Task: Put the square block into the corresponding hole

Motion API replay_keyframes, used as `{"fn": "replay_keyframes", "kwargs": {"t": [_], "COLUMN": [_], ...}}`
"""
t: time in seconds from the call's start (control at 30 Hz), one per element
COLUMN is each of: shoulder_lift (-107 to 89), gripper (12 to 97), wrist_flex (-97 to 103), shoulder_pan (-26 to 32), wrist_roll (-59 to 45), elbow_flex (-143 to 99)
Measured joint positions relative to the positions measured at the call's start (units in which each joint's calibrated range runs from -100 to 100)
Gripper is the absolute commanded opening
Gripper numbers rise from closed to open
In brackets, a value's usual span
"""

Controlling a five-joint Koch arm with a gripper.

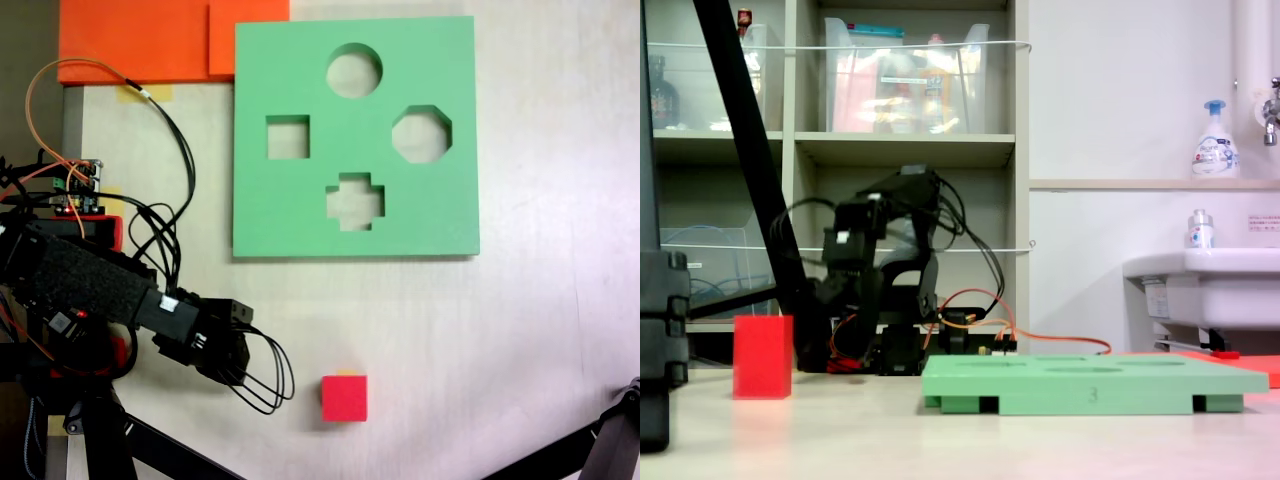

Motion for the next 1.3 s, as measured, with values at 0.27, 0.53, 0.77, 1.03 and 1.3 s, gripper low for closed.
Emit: {"fn": "replay_keyframes", "kwargs": {"t": [0.27,0.53,0.77,1.03,1.3], "shoulder_lift": [5.3,25.7,33.8,49.1,69.9], "gripper": [59.3,85.0,89.5,89.4,89.4], "wrist_flex": [-22.0,-35.6,-35.7,-35.8,-35.9], "shoulder_pan": [0.4,1.1,1.1,1.1,2.0], "wrist_roll": [0.2,0.2,0.2,-0.5,-0.5], "elbow_flex": [23.8,49.4,54.9,64.4,73.3]}}
